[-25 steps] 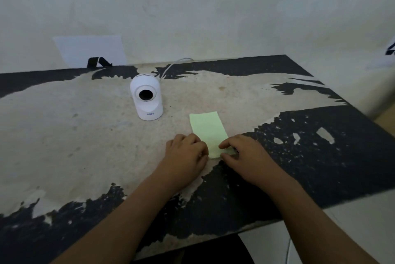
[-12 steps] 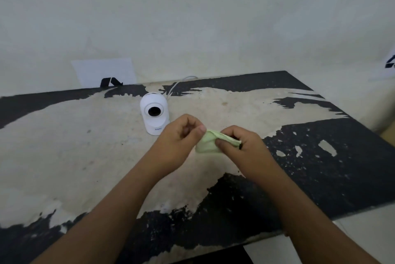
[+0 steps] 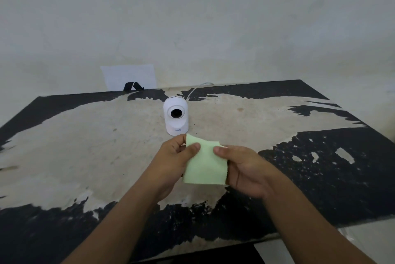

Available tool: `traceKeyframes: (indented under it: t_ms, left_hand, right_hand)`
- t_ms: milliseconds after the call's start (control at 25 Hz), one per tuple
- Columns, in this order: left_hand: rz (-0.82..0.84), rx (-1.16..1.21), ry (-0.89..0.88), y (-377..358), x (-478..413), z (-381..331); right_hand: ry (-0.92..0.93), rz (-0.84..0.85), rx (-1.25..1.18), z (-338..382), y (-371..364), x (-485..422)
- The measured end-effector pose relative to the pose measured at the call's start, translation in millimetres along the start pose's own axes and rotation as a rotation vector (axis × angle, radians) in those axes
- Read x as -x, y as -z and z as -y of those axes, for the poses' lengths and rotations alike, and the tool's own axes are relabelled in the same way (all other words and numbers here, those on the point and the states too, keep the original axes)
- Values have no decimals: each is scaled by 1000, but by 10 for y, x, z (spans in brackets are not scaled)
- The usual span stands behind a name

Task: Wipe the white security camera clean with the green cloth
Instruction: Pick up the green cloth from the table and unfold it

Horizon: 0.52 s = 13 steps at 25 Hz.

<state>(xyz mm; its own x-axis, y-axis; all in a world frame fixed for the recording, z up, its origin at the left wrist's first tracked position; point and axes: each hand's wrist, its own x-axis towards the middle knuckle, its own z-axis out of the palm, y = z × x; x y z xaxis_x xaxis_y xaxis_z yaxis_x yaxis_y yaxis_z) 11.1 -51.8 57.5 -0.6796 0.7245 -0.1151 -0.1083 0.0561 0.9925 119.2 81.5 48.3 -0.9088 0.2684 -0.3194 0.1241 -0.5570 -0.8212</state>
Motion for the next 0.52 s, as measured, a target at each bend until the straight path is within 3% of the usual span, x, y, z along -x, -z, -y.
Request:
traceKeyframes:
  t_ms: [120, 240, 400, 520]
  left_hand:
    - [-42, -33, 3, 112, 59, 38]
    - [-25, -24, -21, 172, 108, -32]
    - [18, 38, -279, 235, 186, -284]
    - [48, 81, -328, 243, 209, -341]
  right_hand:
    - [7, -46, -48, -90, -76, -34]
    - [142, -117, -11, -21, -225, -50]
    - [709, -192, 436, 238, -402, 142]
    - [899, -111, 535, 324, -441, 223]
